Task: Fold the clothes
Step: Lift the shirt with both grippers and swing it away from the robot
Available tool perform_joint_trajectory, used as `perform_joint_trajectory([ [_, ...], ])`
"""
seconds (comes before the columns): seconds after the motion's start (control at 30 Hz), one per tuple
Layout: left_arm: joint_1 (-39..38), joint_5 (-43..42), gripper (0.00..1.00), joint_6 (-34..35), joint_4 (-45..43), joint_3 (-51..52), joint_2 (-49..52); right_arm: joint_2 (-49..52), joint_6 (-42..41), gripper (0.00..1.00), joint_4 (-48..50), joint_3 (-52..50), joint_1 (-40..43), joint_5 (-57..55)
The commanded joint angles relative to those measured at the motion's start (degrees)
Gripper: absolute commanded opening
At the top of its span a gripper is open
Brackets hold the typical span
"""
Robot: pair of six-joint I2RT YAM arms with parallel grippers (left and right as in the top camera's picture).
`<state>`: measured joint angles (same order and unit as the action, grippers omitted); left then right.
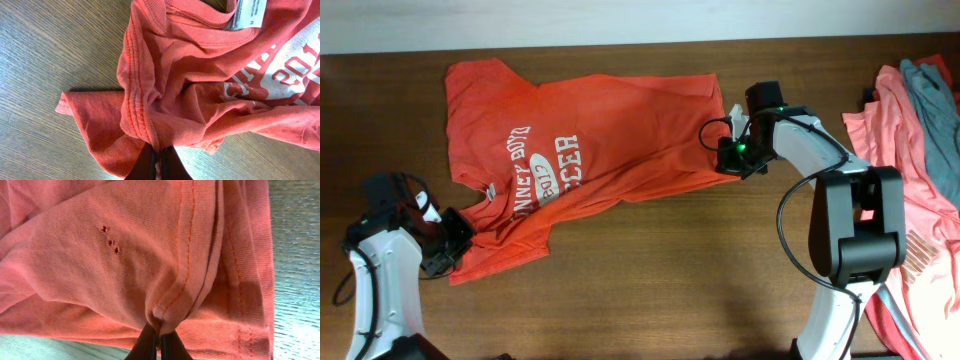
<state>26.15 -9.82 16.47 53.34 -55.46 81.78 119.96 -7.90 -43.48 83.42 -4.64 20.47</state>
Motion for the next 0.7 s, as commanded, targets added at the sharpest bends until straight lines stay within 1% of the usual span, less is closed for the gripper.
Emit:
perform_joint_trajectory([
  [0.0,-0.28,-0.72,0.0,-0.31,-0.13,-0.37,0.22,-2.16,0.17,0.04,-1.36,1.33,0.33,-0.22],
  [0.07,-0.28,-6.58,0.0,-3.82,1.09,-2.58,0.17,-5.33,1.53,0.04,-5.07,3.15,1.01,-1.29],
  [0.17,-0.28,-8.7,0.0,-5.95,4.31,-8.61,-0.2,-11.58,1.95,0.04,-10.34,6.95,2.01,-6.03],
  [0.27,-0.28,-9.18,0.0,-6.97,9.77,-18.62,-1.05,-21.29,3.21,0.04,-16.46,12.33,2.54,-11.61],
  [0.33,-0.24,-13.27,0.0,-7.19,15.8,-30.01,-1.2,-30.03,3.21,0.04,-21.07,16.48,2.54,-16.35],
  [0.37,-0.22,-13.86,0.0,-7.19,17.42,-33.05,-1.25,-33.0,3.19,0.04,-22.4,17.75,2.54,-16.85],
  [0.5,-0.22,-14.71,0.0,-7.21,23.93,-46.38,-1.53,-43.85,3.17,0.04,-25.16,21.0,2.54,-17.64],
  [0.6,-0.22,-14.84,0.0,-7.23,29.2,-56.13,-2.47,-52.52,3.13,0.04,-25.35,23.1,2.54,-21.64],
  [0.67,-0.22,-14.82,0.0,-7.41,30.71,-60.13,-3.89,-56.39,2.97,0.04,-25.35,24.3,2.54,-24.46],
])
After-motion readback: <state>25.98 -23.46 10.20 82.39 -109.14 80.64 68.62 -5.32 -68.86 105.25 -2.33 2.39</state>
